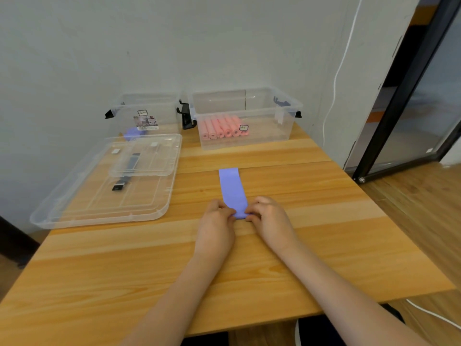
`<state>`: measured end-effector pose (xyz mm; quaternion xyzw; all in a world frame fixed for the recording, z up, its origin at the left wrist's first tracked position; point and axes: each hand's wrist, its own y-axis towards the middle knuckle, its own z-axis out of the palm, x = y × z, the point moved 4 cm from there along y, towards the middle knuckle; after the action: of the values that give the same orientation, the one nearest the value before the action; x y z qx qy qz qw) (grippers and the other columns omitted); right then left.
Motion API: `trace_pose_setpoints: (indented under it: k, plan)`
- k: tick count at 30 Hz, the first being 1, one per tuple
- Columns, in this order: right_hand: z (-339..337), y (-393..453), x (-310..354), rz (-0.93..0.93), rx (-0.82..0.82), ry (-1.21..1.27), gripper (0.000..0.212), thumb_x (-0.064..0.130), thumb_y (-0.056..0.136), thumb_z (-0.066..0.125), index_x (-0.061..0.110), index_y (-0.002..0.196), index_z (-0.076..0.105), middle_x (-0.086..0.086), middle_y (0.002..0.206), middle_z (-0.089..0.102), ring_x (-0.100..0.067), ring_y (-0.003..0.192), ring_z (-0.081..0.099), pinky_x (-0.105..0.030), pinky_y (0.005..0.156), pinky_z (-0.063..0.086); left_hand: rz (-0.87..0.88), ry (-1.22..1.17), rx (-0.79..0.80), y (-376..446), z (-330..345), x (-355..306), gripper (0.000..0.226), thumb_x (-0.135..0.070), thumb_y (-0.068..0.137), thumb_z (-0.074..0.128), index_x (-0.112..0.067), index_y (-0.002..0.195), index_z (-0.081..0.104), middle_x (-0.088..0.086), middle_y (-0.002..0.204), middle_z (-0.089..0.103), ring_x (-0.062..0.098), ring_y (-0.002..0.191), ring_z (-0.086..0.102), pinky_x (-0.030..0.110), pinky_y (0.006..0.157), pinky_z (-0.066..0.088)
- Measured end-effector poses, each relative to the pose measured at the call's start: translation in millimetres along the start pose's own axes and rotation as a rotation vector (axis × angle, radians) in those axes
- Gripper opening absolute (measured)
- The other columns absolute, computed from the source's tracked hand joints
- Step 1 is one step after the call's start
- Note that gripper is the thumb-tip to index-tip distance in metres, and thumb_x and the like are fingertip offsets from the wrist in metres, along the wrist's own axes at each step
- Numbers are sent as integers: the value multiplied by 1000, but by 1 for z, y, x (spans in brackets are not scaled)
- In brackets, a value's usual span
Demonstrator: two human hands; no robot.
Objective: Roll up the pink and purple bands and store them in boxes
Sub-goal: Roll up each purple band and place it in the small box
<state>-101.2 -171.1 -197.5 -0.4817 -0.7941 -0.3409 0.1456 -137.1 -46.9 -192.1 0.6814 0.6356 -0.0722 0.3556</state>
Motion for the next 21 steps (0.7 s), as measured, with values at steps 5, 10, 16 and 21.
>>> trace_pose_setpoints:
  k: [5, 10, 16, 21]
  plan:
    - [-6, 4, -1, 95, -48, 97, 14, -2, 74, 70, -1, 87, 73, -13, 91, 68, -22, 85, 62, -8, 74, 32, -57, -18, -71, 1, -1, 3, 24, -3, 85, 57, -3, 108, 67, 15, 102, 63, 31, 91, 59, 26, 75, 35]
    - [-7, 1, -4, 136, -68, 133, 22, -4, 72, 70, 1, 93, 72, -11, 95, 69, -20, 84, 63, -5, 74, 36, -86, -94, -78, 0, -3, 6, 27, -4, 80, 66, -4, 107, 66, 11, 99, 66, 27, 87, 62, 32, 78, 47]
    - [-5, 3, -5, 137, -44, 98, 16, -4, 77, 65, 1, 91, 72, -12, 94, 70, -17, 85, 62, -5, 74, 34, -103, -102, -75, 3, -3, 8, 15, -1, 79, 65, -4, 92, 70, 9, 93, 67, 24, 83, 62, 21, 72, 40]
    - [2, 12, -6, 156, -13, 56, 17, -1, 83, 58, 2, 93, 71, -13, 95, 66, -25, 91, 61, -14, 73, 34, -46, 17, -82, 4, 1, 4, 6, -1, 75, 68, -1, 79, 72, 12, 84, 61, 32, 75, 60, 31, 65, 46]
